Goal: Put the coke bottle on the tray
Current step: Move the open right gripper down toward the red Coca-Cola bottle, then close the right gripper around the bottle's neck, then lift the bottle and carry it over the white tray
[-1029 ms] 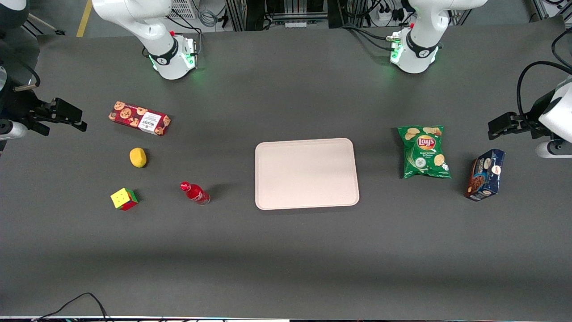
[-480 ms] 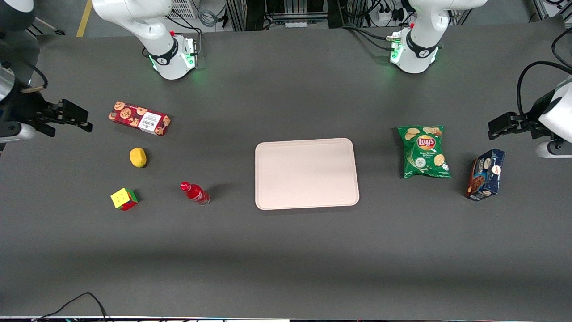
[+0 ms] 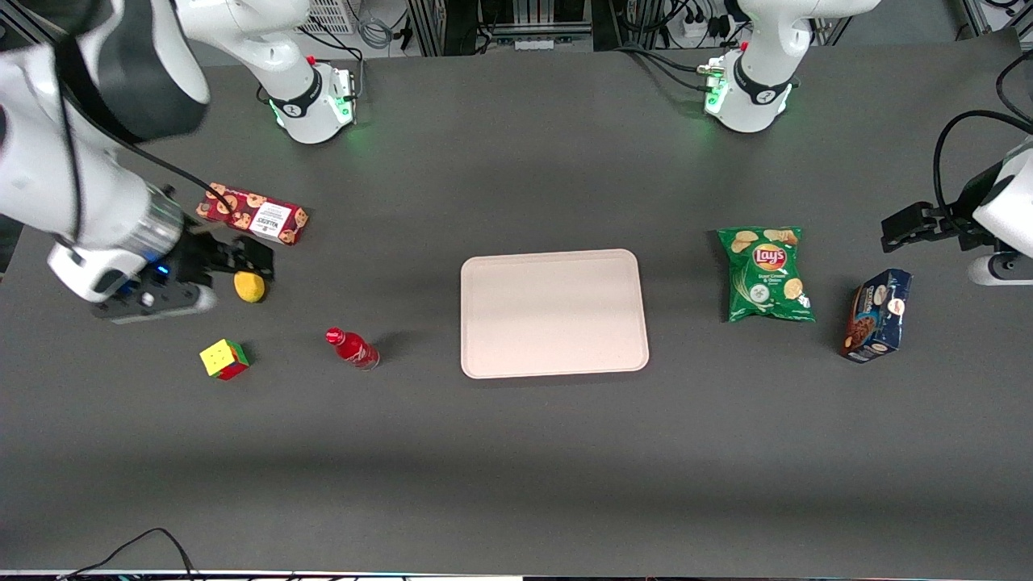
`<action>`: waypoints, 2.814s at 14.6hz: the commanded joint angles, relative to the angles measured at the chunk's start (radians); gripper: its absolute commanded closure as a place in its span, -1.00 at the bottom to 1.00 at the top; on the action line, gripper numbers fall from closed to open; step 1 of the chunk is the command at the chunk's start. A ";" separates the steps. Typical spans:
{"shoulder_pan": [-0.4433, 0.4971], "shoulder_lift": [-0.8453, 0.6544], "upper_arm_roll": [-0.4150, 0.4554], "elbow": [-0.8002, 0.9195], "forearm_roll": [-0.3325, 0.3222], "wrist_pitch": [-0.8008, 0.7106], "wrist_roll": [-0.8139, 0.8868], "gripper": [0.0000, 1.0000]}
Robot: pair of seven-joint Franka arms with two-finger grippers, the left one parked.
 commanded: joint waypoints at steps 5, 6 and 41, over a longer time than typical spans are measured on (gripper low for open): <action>0.027 0.167 0.039 -0.131 -0.110 0.291 0.102 -1.00; 0.037 0.189 0.041 -0.131 -0.111 0.312 0.102 -1.00; 0.039 -0.024 0.171 -0.007 -0.079 0.003 0.182 1.00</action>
